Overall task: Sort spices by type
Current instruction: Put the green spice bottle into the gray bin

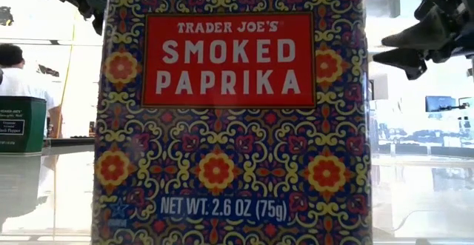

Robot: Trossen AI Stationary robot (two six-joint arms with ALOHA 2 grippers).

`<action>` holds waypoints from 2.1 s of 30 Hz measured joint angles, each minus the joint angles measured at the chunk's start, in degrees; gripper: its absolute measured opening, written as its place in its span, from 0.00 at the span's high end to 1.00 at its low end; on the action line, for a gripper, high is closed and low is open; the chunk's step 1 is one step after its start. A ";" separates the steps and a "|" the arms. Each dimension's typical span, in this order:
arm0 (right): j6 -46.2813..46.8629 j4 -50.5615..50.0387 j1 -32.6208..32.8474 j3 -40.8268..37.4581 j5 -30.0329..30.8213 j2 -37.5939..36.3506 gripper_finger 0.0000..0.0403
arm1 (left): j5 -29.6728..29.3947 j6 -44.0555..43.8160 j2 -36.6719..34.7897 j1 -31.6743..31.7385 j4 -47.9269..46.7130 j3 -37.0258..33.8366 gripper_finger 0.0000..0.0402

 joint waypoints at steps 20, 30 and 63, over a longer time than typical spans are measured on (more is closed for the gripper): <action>-4.14 21.76 -5.01 7.24 4.26 19.81 0.38 | -0.40 11.40 -0.44 -0.12 21.22 -10.28 0.21; 11.46 -9.03 -4.99 37.27 6.29 45.32 0.40 | -0.74 9.03 -3.76 3.28 35.77 -22.19 0.21; 87.15 -65.13 24.51 77.18 -1.90 91.01 0.52 | -11.93 12.57 -12.40 -17.31 24.41 -22.49 0.21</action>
